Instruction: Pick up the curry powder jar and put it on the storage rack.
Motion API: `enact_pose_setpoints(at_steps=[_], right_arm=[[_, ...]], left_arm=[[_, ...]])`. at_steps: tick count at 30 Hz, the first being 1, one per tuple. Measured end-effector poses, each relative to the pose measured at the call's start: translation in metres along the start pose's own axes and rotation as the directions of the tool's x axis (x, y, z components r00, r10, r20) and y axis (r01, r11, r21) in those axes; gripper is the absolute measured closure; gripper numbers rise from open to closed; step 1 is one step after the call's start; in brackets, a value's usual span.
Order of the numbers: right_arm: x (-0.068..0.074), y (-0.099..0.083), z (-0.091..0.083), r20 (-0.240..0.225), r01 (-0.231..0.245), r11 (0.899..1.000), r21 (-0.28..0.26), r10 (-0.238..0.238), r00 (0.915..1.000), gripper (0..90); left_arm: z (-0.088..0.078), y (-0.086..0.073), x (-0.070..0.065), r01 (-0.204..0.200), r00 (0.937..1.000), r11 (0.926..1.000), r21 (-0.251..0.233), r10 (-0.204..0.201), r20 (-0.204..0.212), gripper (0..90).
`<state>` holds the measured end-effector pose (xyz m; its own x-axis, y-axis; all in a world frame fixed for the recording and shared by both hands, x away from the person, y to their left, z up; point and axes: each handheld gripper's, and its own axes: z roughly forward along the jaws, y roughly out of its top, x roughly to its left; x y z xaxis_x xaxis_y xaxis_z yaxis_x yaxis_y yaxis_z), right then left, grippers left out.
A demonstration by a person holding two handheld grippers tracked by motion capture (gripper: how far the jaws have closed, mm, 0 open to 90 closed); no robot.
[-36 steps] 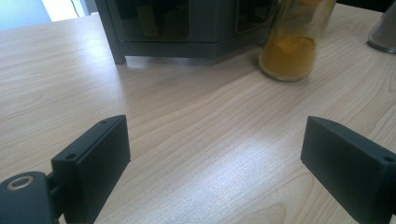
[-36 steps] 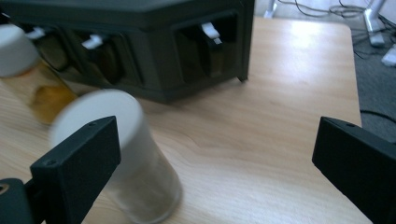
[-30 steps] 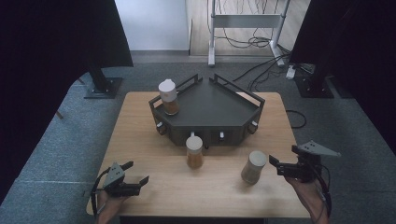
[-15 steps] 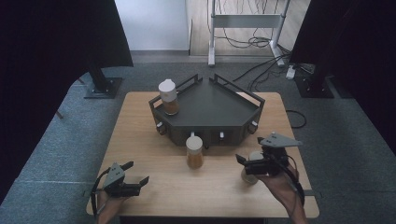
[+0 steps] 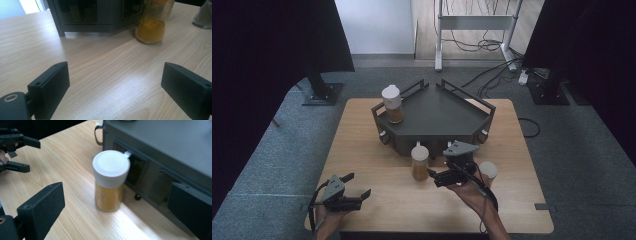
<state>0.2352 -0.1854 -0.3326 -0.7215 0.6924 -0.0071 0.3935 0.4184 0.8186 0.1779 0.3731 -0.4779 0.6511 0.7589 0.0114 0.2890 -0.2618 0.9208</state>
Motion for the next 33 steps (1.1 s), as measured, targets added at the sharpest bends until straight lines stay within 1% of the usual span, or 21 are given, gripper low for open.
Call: enact_pose_setpoints(at_steps=[4, 7, 9, 15, 18, 24, 27, 33], right_arm=[[0.006, 0.003, 0.022, -0.010, 0.007, 1.000, 0.021, -0.007, 0.9999, 1.8], [0.009, 0.004, 0.033, -0.003, 0.011, 0.999, 0.030, -0.011, 0.9999, 2.1], [0.011, 0.005, 0.041, 0.002, 0.004, 0.999, 0.035, -0.005, 1.0000, 2.2], [0.014, 0.006, 0.058, 0.020, 0.003, 0.999, 0.054, -0.004, 0.9998, 2.4], [0.013, 0.005, 0.064, 0.021, -0.001, 0.998, 0.060, 0.000, 0.9998, 2.8], [0.011, 0.002, 0.076, 0.025, -0.009, 0.999, 0.043, 0.007, 0.9997, 4.6], [0.013, 0.002, 0.082, 0.040, -0.009, 1.000, 0.024, 0.008, 0.9992, 5.2], [0.012, 0.003, 0.092, 0.038, -0.011, 1.000, -0.001, 0.011, 0.9992, 9.2]], left_arm=[[0.000, 0.000, 0.000, 0.001, 1.0000, 1.0000, -0.001, -0.001, 0.001, 8.0], [0.000, 0.000, 0.000, -0.001, 1.0000, 1.0000, -0.002, 0.001, 0.002, 7.9], [-0.001, 0.000, 0.000, 0.000, 1.0000, 1.0000, -0.003, 0.000, 0.002, 7.9], [0.000, 0.000, -0.001, -0.004, 1.0000, 1.0000, -0.002, 0.004, 0.005, 8.0], [0.000, 0.000, -0.001, -0.003, 1.0000, 1.0000, -0.002, 0.003, 0.005, 8.0], [0.001, 0.001, -0.001, -0.006, 1.0000, 1.0000, 0.000, 0.006, 0.007, 8.0], [0.001, 0.001, -0.002, -0.007, 0.9999, 1.0000, 0.001, 0.007, 0.008, 8.0], [0.000, 0.001, -0.001, -0.006, 0.9999, 1.0000, 0.000, 0.006, 0.008, 8.0]])
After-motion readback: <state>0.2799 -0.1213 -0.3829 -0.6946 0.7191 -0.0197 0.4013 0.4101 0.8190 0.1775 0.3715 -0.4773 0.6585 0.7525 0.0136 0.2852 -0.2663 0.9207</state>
